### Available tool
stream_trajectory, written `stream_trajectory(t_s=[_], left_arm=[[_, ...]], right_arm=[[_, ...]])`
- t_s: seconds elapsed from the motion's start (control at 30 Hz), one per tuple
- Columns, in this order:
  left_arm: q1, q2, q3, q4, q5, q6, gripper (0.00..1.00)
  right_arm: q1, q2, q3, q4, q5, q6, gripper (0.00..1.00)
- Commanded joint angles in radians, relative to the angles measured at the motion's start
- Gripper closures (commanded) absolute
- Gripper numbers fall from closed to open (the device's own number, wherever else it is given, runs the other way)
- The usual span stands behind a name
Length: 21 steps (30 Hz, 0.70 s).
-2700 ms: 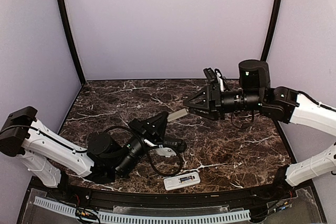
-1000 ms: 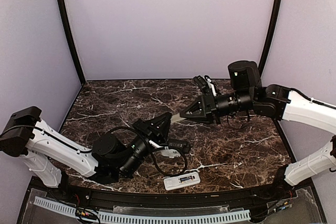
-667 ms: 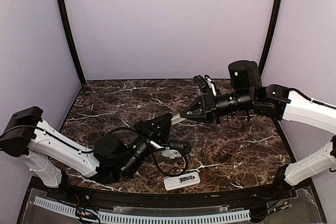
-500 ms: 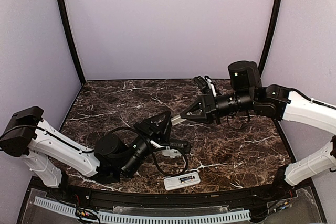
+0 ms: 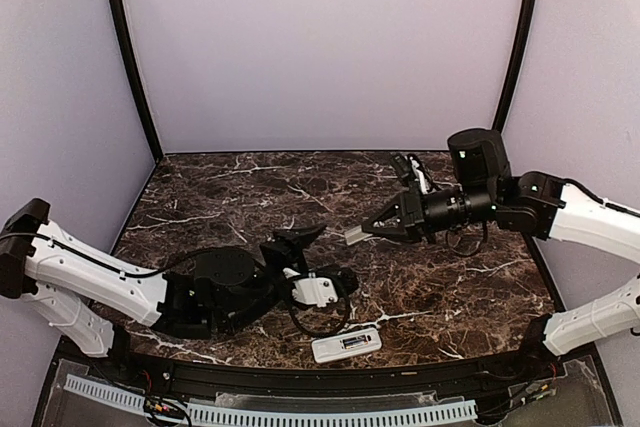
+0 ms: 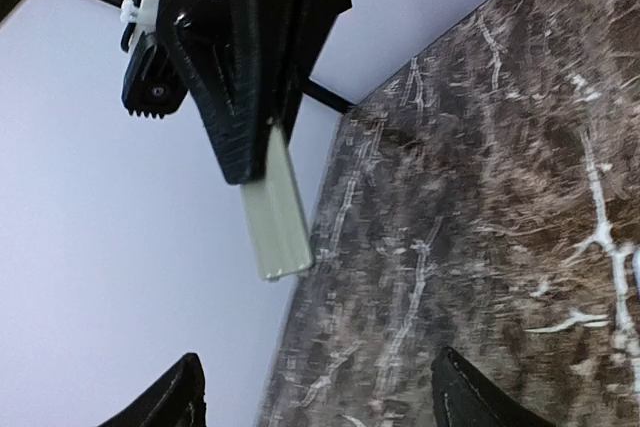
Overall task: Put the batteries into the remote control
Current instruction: Adjust the remote control without the battery cover at the center of the board.
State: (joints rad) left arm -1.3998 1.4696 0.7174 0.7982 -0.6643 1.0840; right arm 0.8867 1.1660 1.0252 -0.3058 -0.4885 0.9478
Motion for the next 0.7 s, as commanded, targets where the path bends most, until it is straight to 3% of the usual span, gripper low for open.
stream_trajectory(t_s=[0.0, 0.13, 0.27, 0.43, 0.67], left_arm=[[0.039, -0.157, 0.049, -0.654, 0.414, -0.725, 0.21], [0.044, -0.12, 0.02, -0.762, 0.64, -0.958, 0.19], [0.044, -0.04, -0.04, -0.716, 0.712, -1.127, 0.19], [0.044, 0.032, -0.093, -0.607, 0.698, -1.152, 0.15], [0.044, 0.188, -0.02, -0.651, 0.71, -1.147, 0.14]], right_arm=[[-0.011, -0.036, -0.136, 0.04, 0.056, -0.042, 1.0], [-0.011, -0.056, -0.311, 0.218, 0.047, 0.004, 1.0], [-0.009, -0.053, -0.407, 0.285, 0.053, -0.003, 1.0], [-0.006, -0.088, -0.541, 0.416, 0.044, 0.023, 1.0], [0.0, -0.116, -0.648, 0.481, 0.018, 0.001, 1.0]])
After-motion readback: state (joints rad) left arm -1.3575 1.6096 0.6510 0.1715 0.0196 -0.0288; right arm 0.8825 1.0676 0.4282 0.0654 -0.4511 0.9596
